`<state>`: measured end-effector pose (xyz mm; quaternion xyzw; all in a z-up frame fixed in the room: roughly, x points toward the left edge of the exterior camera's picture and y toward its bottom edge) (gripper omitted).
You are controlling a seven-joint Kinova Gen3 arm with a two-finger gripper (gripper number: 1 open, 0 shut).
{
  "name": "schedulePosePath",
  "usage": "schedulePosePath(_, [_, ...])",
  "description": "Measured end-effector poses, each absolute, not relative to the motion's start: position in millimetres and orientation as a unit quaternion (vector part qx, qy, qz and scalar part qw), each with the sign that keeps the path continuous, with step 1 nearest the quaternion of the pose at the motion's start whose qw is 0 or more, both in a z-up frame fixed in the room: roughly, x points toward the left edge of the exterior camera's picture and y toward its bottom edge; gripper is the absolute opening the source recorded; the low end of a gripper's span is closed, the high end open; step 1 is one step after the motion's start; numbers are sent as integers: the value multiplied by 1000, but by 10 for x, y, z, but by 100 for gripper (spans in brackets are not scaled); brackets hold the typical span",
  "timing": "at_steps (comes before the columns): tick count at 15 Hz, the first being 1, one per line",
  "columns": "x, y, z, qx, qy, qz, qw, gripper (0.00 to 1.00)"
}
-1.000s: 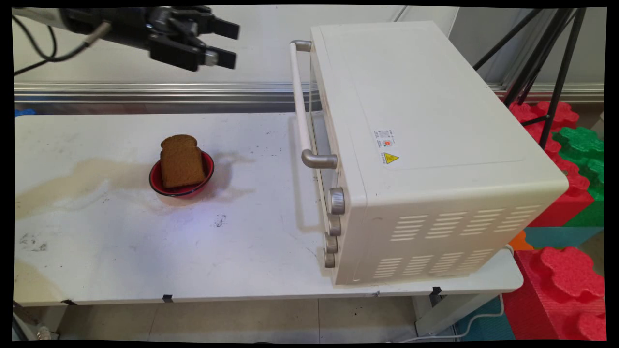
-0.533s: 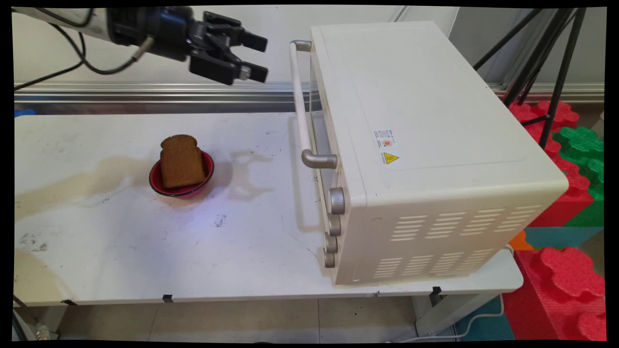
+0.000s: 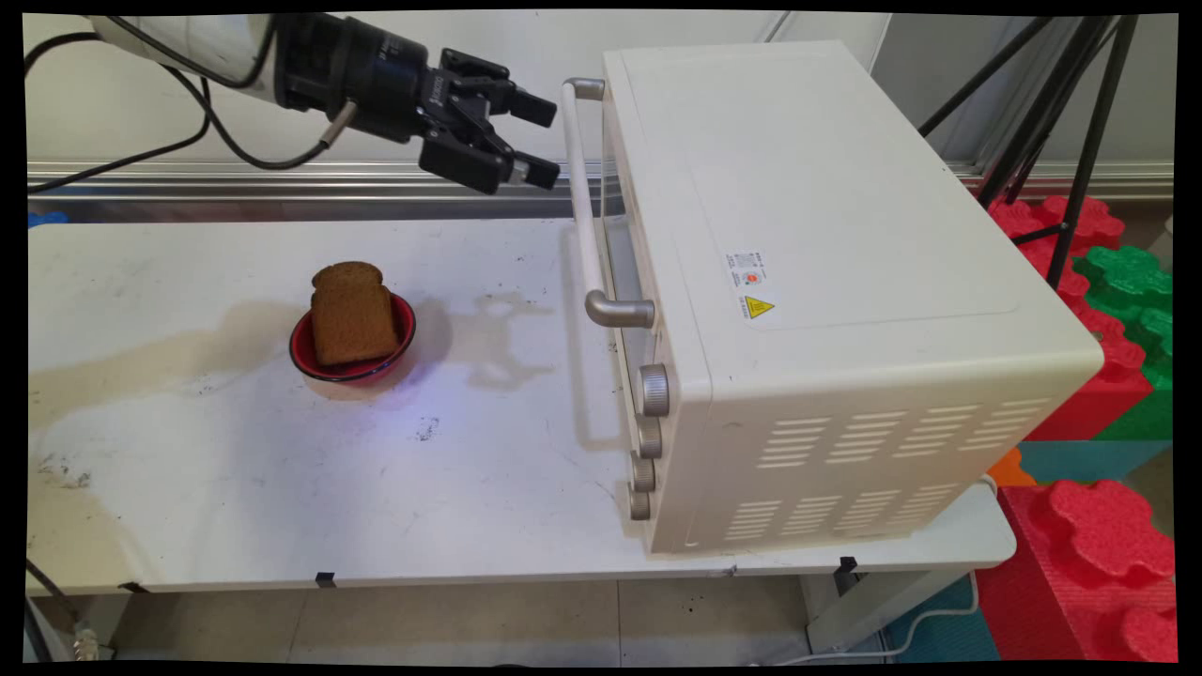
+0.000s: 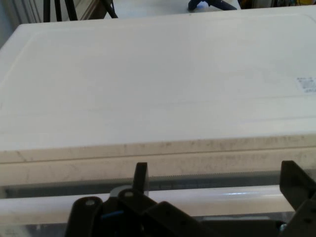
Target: Open the oven
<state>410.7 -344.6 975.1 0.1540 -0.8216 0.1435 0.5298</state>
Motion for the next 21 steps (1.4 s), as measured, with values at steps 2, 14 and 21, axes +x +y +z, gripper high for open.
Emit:
schedulePosePath(2, [4074,-3464,9727,152,-824,143,527,100])
schedulePosePath(14, [3942,-3528,9654,147,-830,144,519,0])
schedulePosePath(21, [3875,-3566,9609,148,-832,141,516,0])
